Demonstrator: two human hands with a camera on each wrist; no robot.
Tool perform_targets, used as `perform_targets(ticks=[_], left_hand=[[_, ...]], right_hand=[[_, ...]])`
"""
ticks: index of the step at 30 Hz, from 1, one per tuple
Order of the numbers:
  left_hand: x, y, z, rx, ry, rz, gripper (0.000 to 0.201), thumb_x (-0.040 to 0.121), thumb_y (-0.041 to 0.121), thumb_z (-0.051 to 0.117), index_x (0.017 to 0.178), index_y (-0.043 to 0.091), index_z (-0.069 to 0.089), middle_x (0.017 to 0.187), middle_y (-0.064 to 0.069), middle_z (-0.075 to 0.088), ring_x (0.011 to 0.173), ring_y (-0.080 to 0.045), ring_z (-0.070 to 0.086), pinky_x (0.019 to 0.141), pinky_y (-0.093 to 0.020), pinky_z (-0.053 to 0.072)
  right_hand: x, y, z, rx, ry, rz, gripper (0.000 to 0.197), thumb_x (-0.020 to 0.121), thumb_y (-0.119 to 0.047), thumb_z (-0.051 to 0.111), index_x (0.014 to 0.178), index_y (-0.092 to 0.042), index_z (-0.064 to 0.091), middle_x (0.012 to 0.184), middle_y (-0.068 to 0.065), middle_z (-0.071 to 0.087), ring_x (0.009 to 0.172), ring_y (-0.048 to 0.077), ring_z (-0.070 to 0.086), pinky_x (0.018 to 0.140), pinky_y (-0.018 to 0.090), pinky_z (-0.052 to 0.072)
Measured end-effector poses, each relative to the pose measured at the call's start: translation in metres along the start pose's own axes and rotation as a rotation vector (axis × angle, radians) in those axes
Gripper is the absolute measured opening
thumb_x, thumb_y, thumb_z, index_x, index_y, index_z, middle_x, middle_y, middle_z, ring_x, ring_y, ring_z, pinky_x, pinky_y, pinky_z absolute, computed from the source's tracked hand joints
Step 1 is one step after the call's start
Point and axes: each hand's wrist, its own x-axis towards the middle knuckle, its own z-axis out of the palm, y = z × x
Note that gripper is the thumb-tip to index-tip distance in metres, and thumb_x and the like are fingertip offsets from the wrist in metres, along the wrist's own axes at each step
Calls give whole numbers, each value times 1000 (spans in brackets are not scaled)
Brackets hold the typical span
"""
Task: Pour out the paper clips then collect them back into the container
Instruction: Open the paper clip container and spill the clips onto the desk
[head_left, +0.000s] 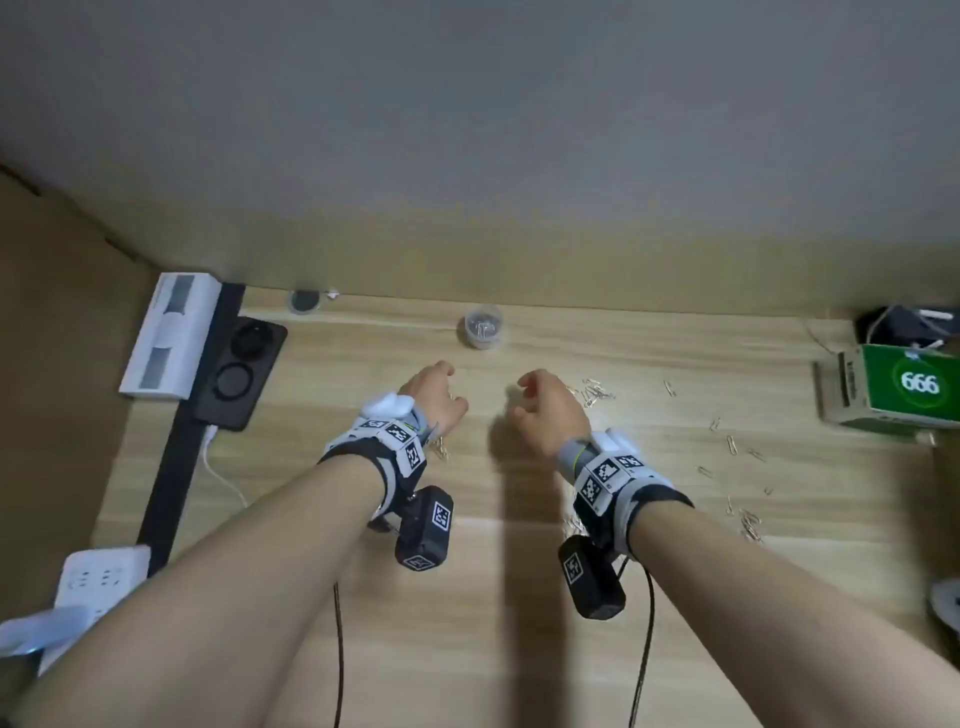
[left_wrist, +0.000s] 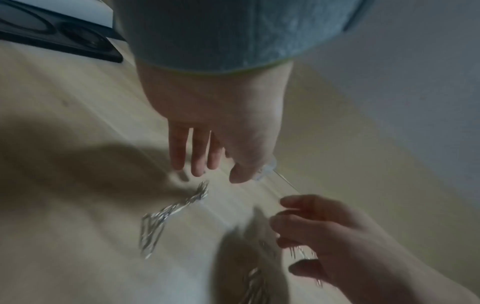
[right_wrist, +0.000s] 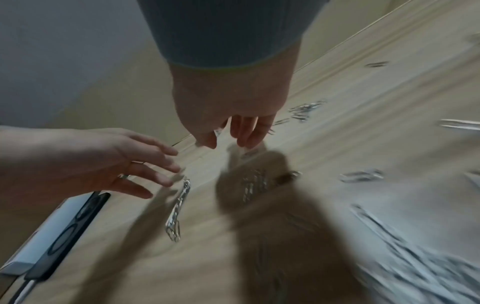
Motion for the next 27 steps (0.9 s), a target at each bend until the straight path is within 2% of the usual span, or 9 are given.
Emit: perform_targets(ticks=[5, 8, 10, 14, 17, 20, 23, 25, 27], left_hand=[[38, -2, -6, -100, -30, -7, 68, 83, 20, 62, 144, 18, 34, 127, -4, 54, 109, -26, 58, 91, -39, 49], [63, -2, -11, -168, -30, 37, 63, 78, 9, 61, 135, 29, 43, 116, 2, 57, 101, -22, 60, 86, -42, 53], [72, -2, -13, -189, -34, 87, 68, 76, 3, 58, 134, 36, 45, 109, 5, 58, 99, -20, 59, 86, -40, 54], [84, -11, -8, -194, 12, 163, 74, 77, -4, 54, 140, 35, 46, 105, 4, 60, 91, -21, 62, 83, -40, 55], [77, -17, -1, -222, 14, 185, 72, 80, -2, 59, 142, 32, 46, 105, 3, 57, 83, -22, 63, 80, -39, 55], [60, -16, 3, -256, 16, 227, 72, 77, 11, 73, 141, 30, 48, 107, 3, 53, 82, -20, 58, 80, -33, 53], [48, -14, 5, -288, 9, 288, 70, 70, 23, 82, 135, 26, 55, 115, 2, 56, 97, -16, 59, 90, -28, 49], [39, -11, 7, -299, -8, 314, 65, 65, 31, 82, 127, 27, 61, 118, 5, 61, 105, -15, 62, 96, -32, 49], [27, -7, 7, -295, -24, 329, 55, 63, 34, 82, 114, 33, 62, 109, 6, 68, 101, -17, 65, 92, -39, 52]], right_hand=[[42, -23, 0, -23, -13, -106, 67, 84, -20, 67, 143, -16, 36, 143, 7, 45, 117, 32, 58, 93, 43, 49], [74, -32, 1, -68, -10, -143, 78, 85, -24, 69, 150, -20, 25, 143, 9, 41, 111, 35, 61, 86, 47, 54], [84, -32, 1, -80, -4, -167, 82, 85, -31, 70, 152, -25, 23, 141, 9, 42, 107, 35, 62, 83, 44, 54], [99, -26, 3, -110, 33, -221, 72, 83, -50, 68, 144, -28, 37, 129, 6, 50, 98, 31, 64, 76, 39, 56], [95, -18, 3, -74, 49, -246, 65, 79, -56, 70, 133, -27, 48, 119, 2, 56, 95, 26, 63, 77, 36, 54], [80, -8, 0, 94, -35, -196, 60, 78, -47, 74, 130, -24, 53, 114, -2, 63, 99, 21, 63, 86, 35, 52], [64, 2, 0, 328, -172, -90, 56, 76, -45, 74, 125, -24, 57, 107, -3, 70, 95, 19, 68, 88, 34, 54], [50, 7, -3, 397, -233, -79, 49, 82, -37, 74, 125, -19, 58, 105, 0, 69, 92, 18, 66, 84, 28, 53], [36, 10, -7, 442, -266, -80, 42, 86, -30, 73, 124, -16, 60, 105, 1, 68, 92, 17, 65, 81, 23, 50]])
